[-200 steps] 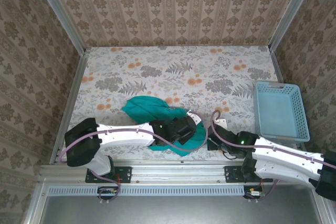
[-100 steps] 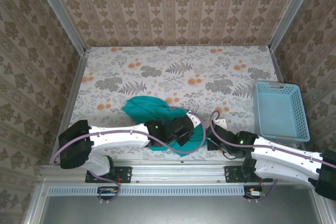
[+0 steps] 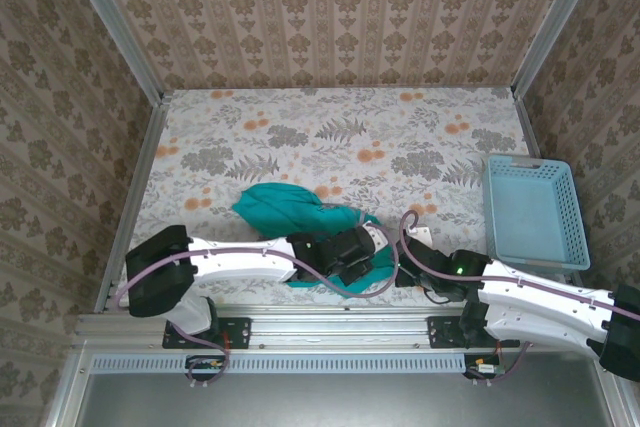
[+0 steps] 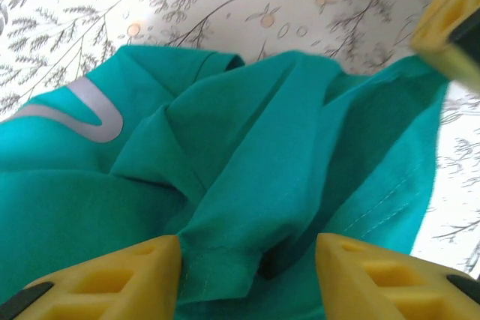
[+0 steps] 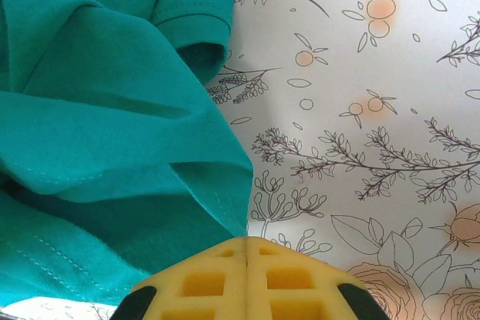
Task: Fold the inside-out t-shirt
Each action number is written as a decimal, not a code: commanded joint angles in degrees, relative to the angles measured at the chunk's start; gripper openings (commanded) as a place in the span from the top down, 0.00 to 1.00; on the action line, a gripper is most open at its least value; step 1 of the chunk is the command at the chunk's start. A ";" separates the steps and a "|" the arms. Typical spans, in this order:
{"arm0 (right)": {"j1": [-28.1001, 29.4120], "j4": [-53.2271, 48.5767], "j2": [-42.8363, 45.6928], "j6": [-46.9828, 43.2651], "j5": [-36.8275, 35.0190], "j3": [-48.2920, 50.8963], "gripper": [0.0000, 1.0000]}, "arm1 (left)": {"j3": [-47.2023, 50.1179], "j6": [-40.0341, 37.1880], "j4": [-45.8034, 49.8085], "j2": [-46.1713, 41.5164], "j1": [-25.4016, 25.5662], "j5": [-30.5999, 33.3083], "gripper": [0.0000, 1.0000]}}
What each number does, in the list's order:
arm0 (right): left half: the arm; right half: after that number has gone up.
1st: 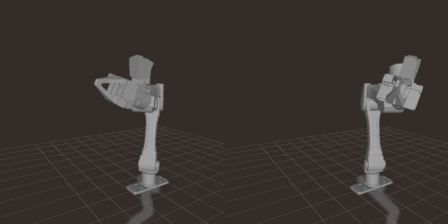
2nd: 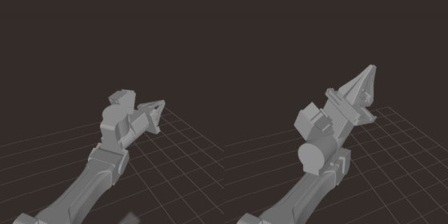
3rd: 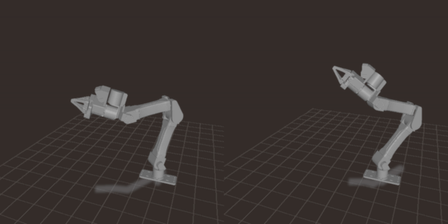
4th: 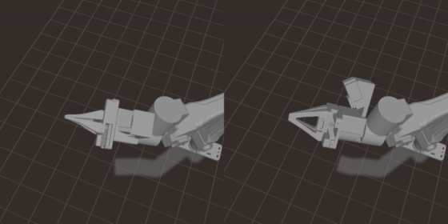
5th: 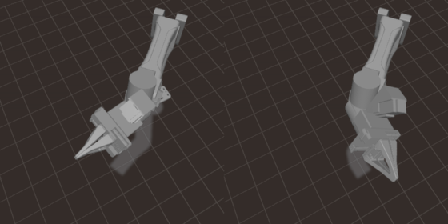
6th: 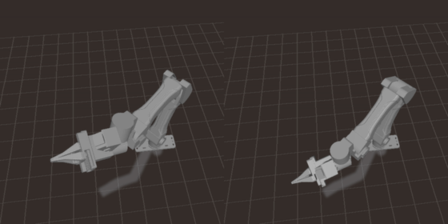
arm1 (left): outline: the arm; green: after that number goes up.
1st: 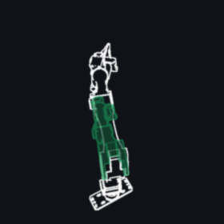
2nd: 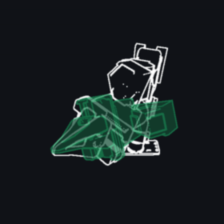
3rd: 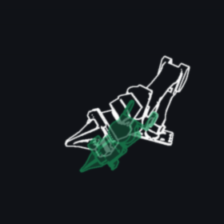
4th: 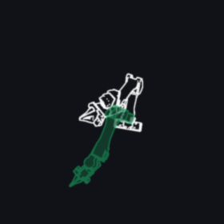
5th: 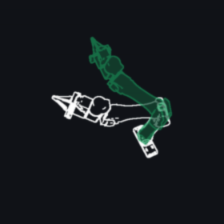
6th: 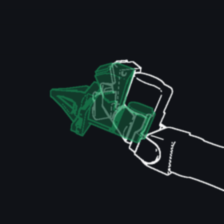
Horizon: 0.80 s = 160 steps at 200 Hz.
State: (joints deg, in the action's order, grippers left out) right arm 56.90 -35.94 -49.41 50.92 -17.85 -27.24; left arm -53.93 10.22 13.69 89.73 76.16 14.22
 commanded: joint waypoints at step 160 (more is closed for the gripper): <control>0.36 1.14 0.08 -0.65 -1.52 0.00 1.00 | -2.02 2.26 -0.71 -1.13 -3.41 6.82 1.00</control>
State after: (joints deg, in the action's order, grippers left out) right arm 56.90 -35.75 -49.08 50.92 -17.85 -27.24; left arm -55.29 10.85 14.11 91.26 74.24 21.06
